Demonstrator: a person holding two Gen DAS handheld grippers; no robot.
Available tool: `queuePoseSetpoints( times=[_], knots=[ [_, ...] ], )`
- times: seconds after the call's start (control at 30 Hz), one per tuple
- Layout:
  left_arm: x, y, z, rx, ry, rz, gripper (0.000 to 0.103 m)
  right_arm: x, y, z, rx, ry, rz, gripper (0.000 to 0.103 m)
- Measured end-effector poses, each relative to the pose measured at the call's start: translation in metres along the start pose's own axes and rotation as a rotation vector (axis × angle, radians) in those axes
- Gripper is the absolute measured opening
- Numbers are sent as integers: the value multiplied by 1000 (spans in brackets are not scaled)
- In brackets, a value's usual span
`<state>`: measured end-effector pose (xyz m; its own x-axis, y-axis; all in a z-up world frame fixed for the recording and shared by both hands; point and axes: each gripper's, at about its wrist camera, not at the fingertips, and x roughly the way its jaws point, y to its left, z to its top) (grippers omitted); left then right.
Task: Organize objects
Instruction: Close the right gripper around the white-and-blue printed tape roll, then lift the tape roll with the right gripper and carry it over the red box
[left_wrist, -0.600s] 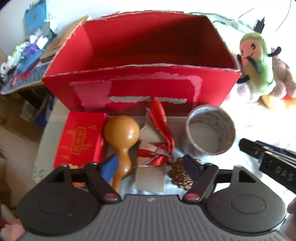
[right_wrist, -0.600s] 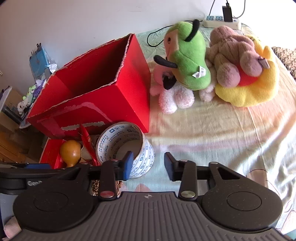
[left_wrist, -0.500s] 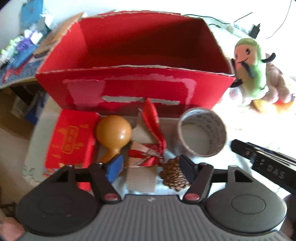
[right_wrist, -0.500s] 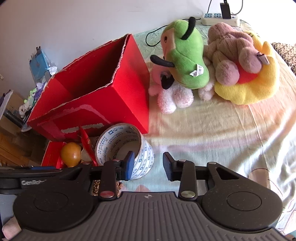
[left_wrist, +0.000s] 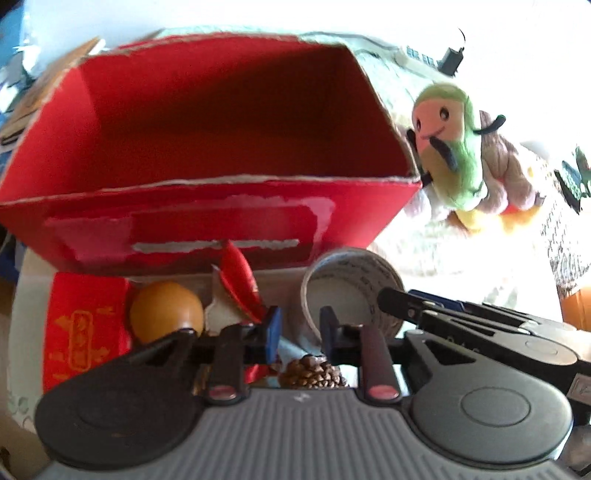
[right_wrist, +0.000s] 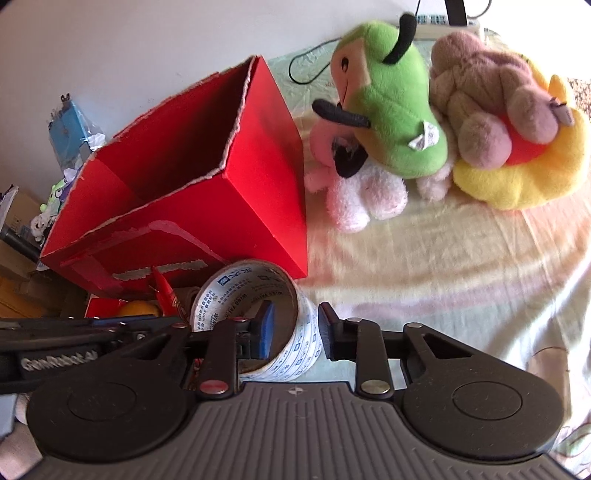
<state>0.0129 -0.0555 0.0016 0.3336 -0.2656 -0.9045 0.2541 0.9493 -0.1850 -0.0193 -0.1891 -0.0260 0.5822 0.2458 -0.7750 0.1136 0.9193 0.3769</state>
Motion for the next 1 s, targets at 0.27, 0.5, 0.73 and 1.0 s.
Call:
queuePoseSetpoints(
  times=[0.27, 0.5, 0.73, 1.0],
  knots=[
    [16, 0, 6, 52, 18, -20, 13, 15, -1, 0, 41, 35, -26, 19],
    [29, -2, 9, 62, 36, -38, 9, 16, -6, 1, 51, 40, -20, 18],
    [17, -5, 2, 76, 50, -70, 5, 3, -17, 3, 51, 28, -36, 18],
    [-16, -28, -3, 164, -30, -94, 5, -27, -36, 4, 45, -22, -50, 17]
  ],
)
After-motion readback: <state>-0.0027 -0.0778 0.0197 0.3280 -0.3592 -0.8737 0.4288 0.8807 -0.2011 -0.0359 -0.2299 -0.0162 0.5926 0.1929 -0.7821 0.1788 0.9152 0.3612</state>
